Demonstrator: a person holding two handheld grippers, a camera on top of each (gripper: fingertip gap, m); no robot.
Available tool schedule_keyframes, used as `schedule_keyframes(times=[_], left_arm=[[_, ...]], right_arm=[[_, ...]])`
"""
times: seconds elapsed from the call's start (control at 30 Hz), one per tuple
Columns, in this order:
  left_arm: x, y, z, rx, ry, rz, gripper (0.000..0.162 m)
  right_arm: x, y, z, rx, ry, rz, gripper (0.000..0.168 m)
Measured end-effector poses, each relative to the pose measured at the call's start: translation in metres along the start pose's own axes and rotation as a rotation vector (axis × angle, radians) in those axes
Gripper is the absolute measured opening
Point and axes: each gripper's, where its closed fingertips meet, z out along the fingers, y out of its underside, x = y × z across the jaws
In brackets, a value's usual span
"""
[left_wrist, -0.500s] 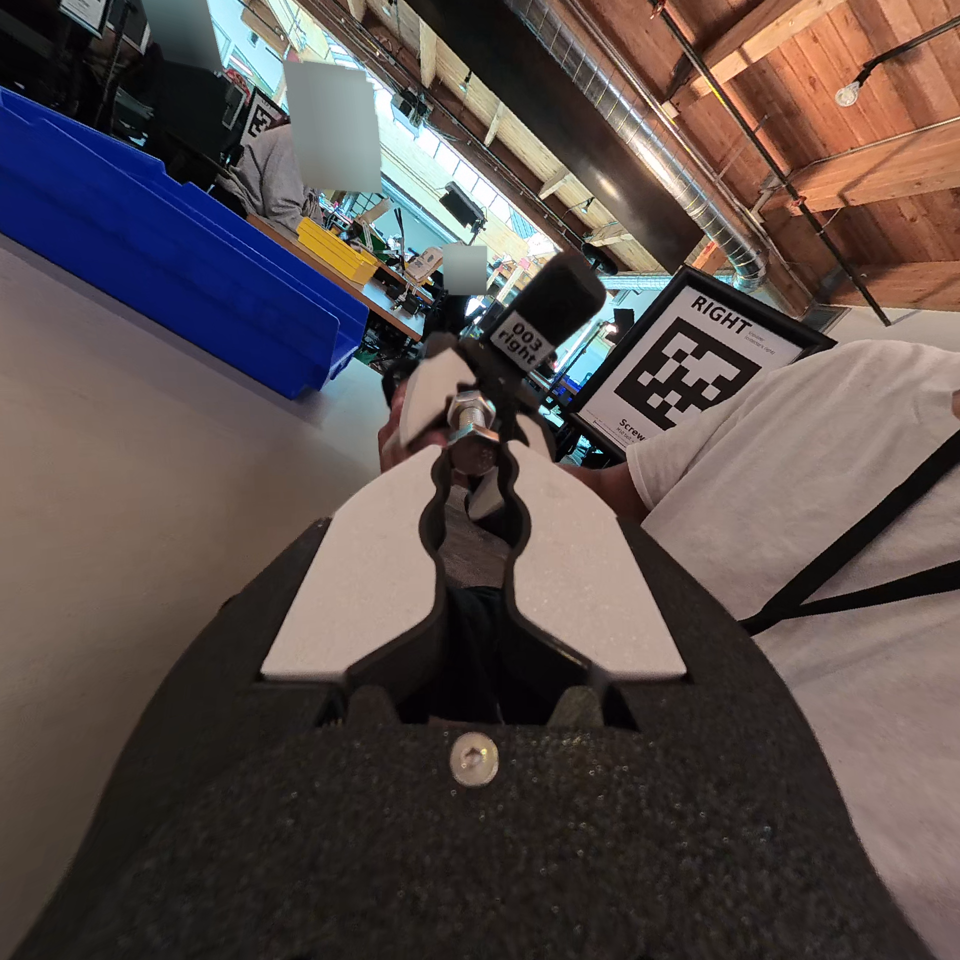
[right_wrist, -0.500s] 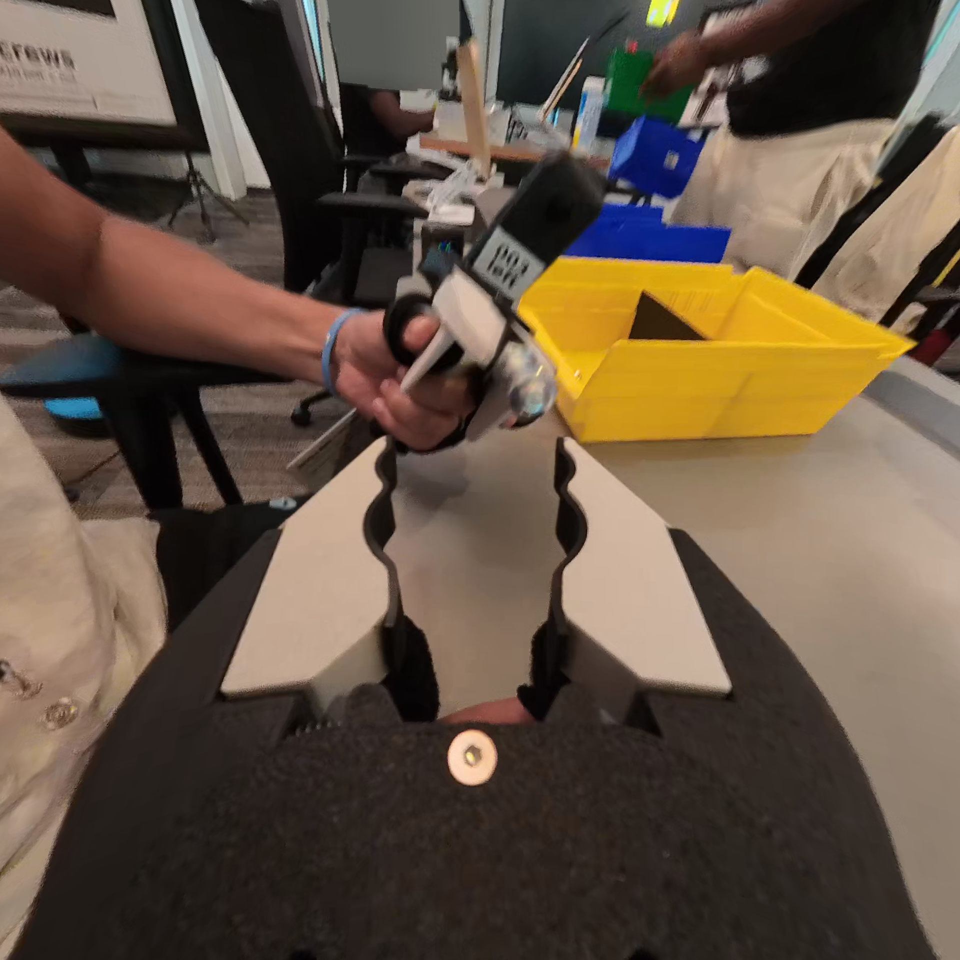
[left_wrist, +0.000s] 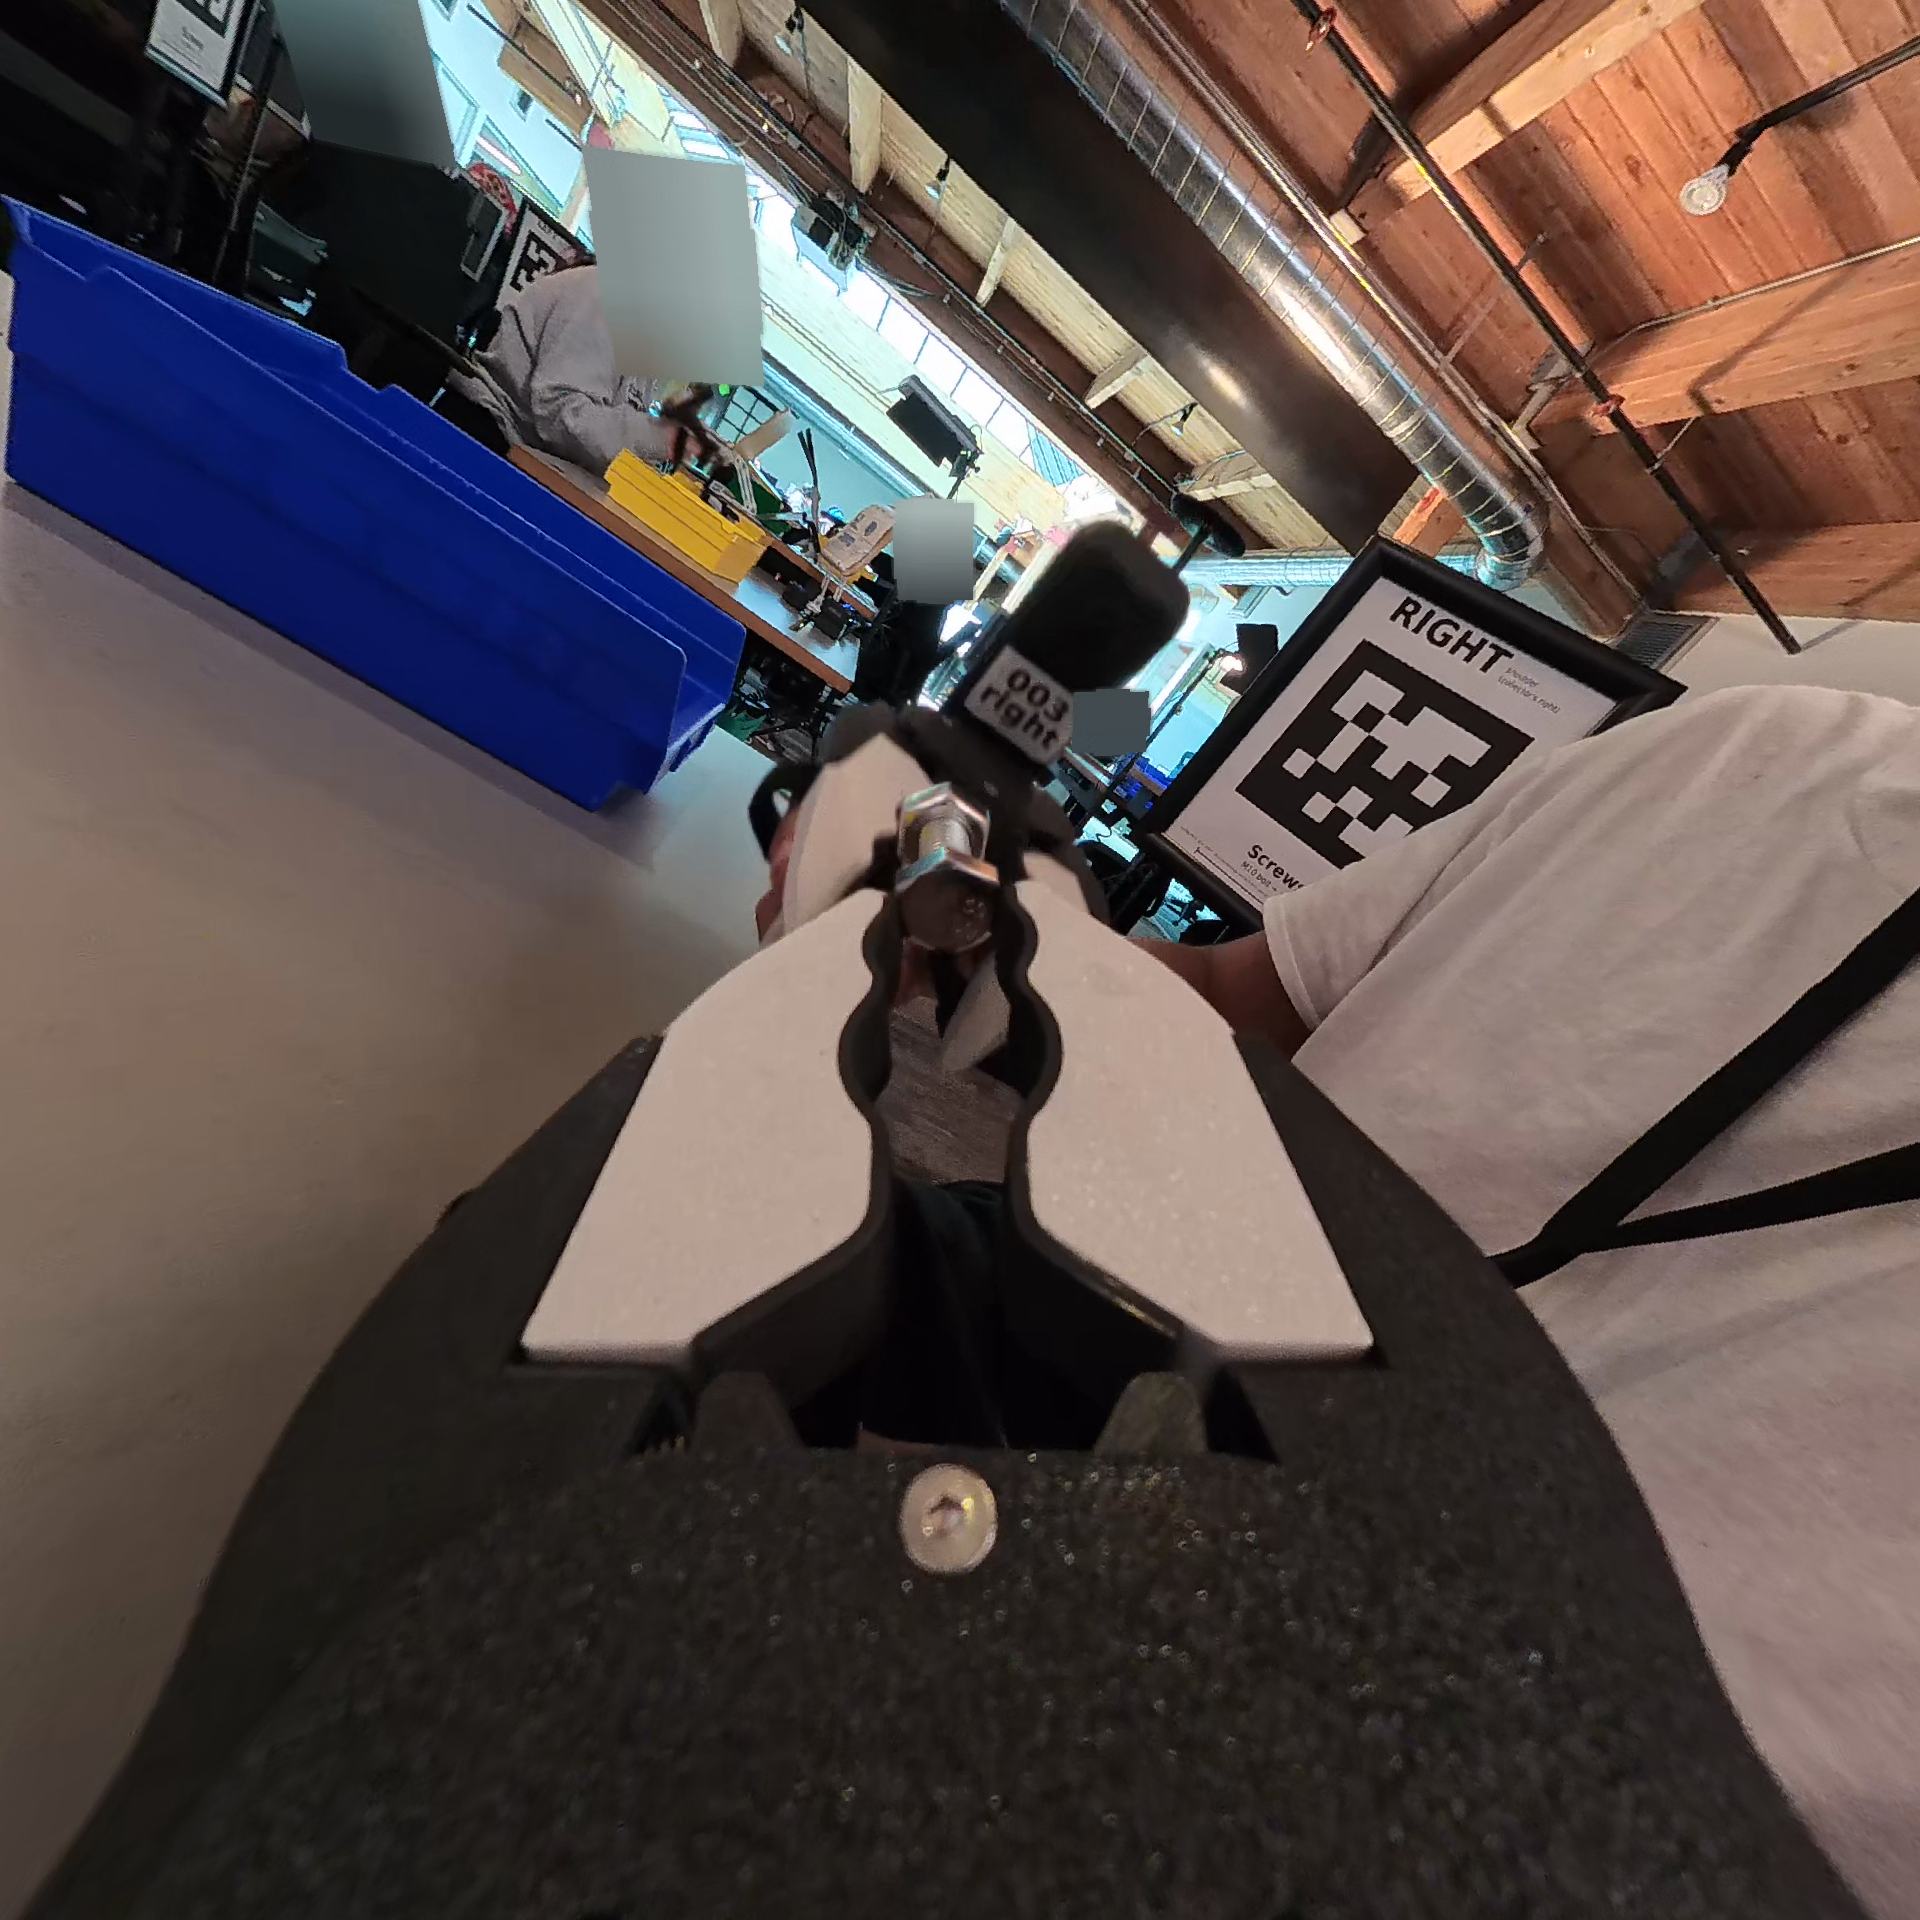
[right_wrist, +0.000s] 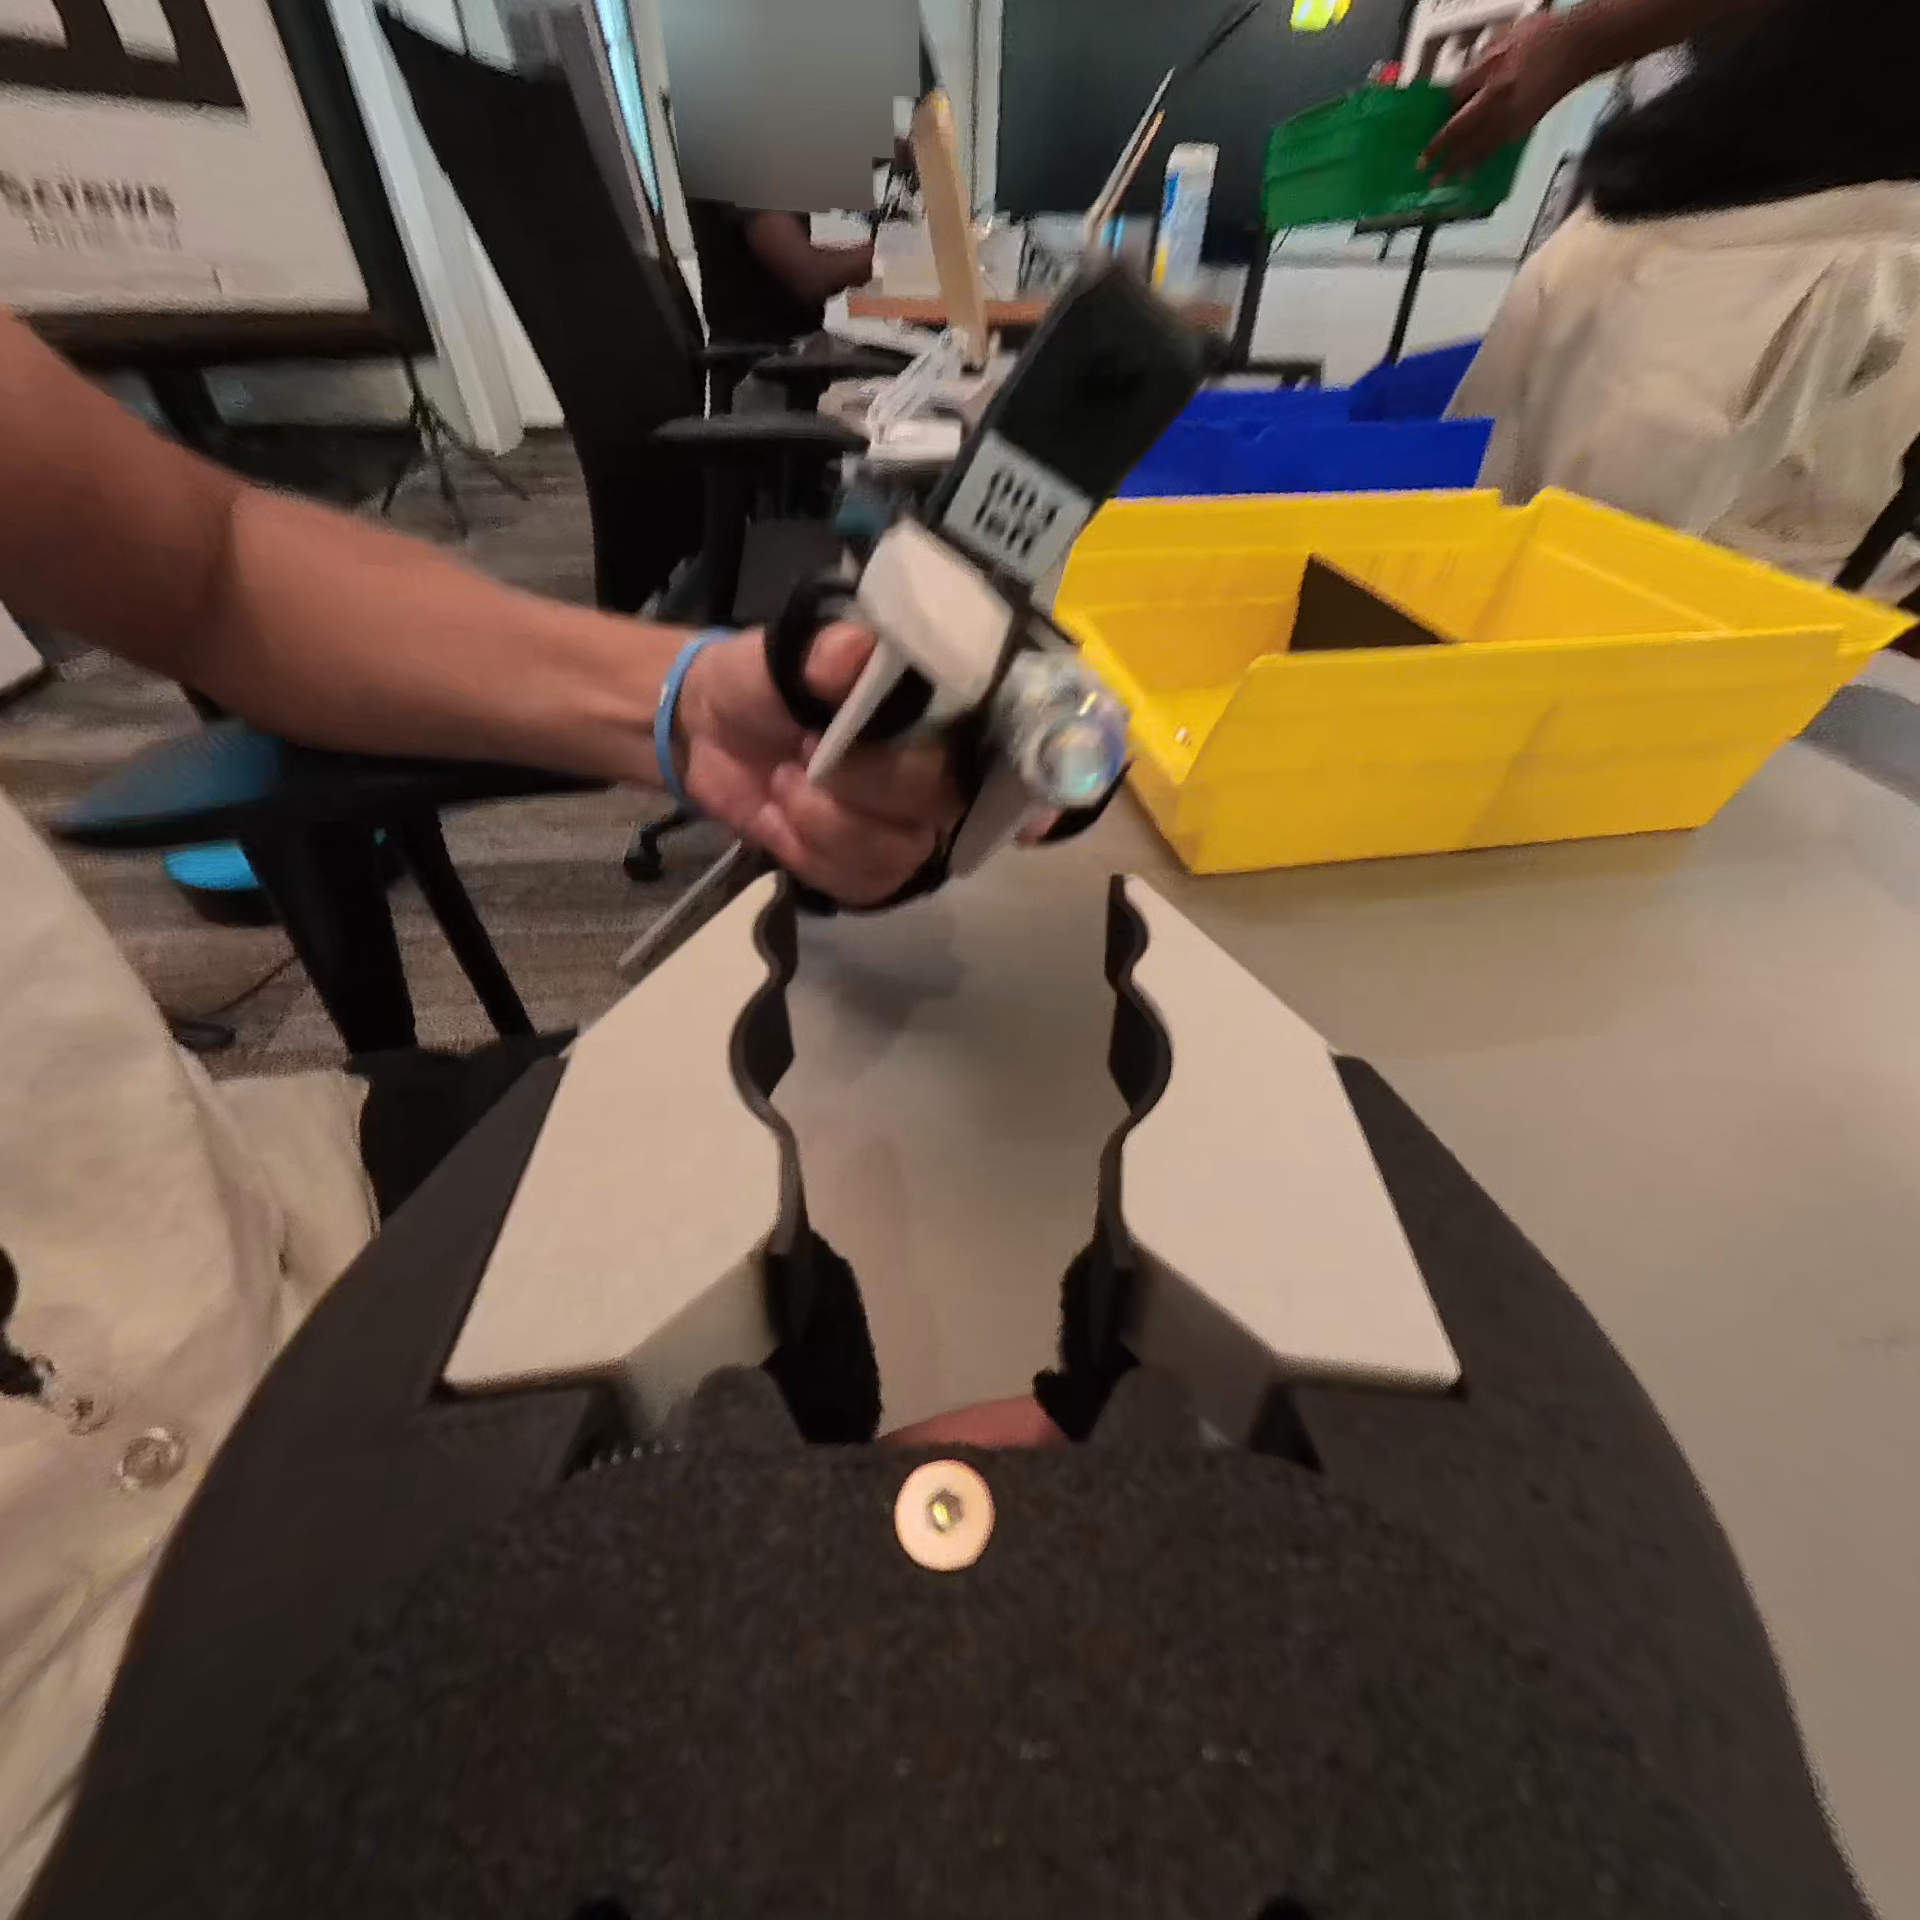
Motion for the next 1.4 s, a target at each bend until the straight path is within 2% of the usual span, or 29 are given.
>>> schedule_keyframes(times=[0.1, 0.17, 0.27, 0.33, 0.43, 0.67, 0.8, 0.83, 0.9, 0.97, 1.13, 1.2, 1.3, 1.4], left_arm=[[0.001, 0.002, 0.002, -0.010, 0.000, 0.002, 0.017], [0.001, 0.003, 0.003, -0.013, -0.002, 0.005, 0.017], [0.000, 0.002, 0.001, -0.006, -0.001, 0.004, 0.017], [0.001, -0.001, -0.001, 0.012, -0.002, 0.004, 0.017], [0.000, -0.005, -0.002, 0.022, -0.001, 0.006, 0.017], [0.001, 0.000, 0.001, 0.002, -0.002, 0.012, 0.017], [0.002, -0.003, -0.001, 0.013, -0.003, 0.016, 0.017], [0.001, -0.004, -0.002, 0.018, -0.011, 0.018, 0.017], [0.001, -0.006, -0.004, 0.028, -0.014, 0.017, 0.017], [0.000, -0.007, -0.004, 0.032, -0.016, 0.019, 0.017], [0.000, -0.003, -0.001, 0.020, -0.013, 0.017, 0.017], [0.000, -0.003, 0.000, 0.017, -0.013, 0.017, 0.017], [0.000, -0.004, 0.000, 0.022, -0.012, 0.017, 0.017], [0.000, -0.006, -0.002, 0.033, -0.015, 0.018, 0.018]], right_arm=[[0.007, -0.033, -0.007, 0.086, 0.022, -0.009, 0.059], [0.002, -0.043, -0.008, 0.113, 0.001, -0.016, 0.059], [-0.004, -0.024, 0.000, 0.064, 0.000, -0.015, 0.061], [-0.012, -0.004, 0.005, 0.017, -0.056, 0.045, 0.055], [-0.018, 0.016, 0.012, -0.027, -0.075, 0.098, 0.056], [0.005, -0.048, -0.004, 0.134, 0.013, 0.011, 0.056], [-0.004, -0.019, 0.006, 0.067, -0.012, 0.040, 0.057], [-0.011, -0.007, 0.008, 0.030, -0.056, 0.062, 0.050], [-0.022, 0.018, 0.013, -0.056, -0.090, 0.083, 0.052], [-0.021, 0.026, 0.015, -0.084, -0.080, 0.081, 0.055], [0.007, -0.040, -0.002, 0.124, 0.057, 0.005, 0.055], [0.004, -0.049, -0.003, 0.138, 0.062, -0.041, 0.055], [0.000, -0.022, 0.009, 0.062, 0.050, -0.019, 0.058], [-0.016, 0.018, 0.019, -0.046, -0.046, 0.076, 0.056]])
